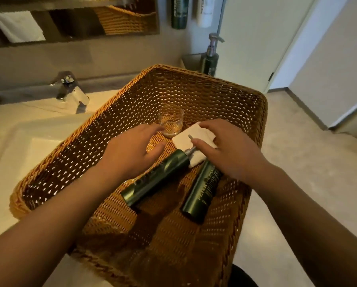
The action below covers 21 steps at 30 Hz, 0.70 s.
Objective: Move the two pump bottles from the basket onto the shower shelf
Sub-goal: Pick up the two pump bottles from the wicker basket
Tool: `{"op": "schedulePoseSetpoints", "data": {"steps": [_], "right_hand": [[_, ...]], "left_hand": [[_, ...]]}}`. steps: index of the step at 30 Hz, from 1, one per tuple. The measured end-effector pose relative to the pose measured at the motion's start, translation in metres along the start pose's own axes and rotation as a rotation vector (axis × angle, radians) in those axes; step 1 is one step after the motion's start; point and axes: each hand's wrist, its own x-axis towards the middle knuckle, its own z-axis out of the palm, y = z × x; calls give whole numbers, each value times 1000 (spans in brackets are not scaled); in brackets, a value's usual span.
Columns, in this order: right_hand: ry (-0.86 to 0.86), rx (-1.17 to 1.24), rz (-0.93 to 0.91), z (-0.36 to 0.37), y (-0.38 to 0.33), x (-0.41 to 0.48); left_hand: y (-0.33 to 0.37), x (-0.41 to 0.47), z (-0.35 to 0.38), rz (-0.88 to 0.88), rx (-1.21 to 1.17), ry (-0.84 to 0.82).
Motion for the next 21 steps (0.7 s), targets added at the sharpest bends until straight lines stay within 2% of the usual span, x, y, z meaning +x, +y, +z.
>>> {"op": "schedulePoseSetpoints", "data": {"steps": [5,9,15,21], "right_hand": [[51,-14,155,15,-26,-15],[69,-23,209,21,-39,-25],[73,-37,260,21,-38,-29],[95,-93,296,29,-40,-30]], "left_hand": [[-18,-2,1,159,-47,-65],[-24,-7,1,202,-115,-136],[-30,0,0,190,-103,-139],[-37,9,15,267,-153,-197]]}}
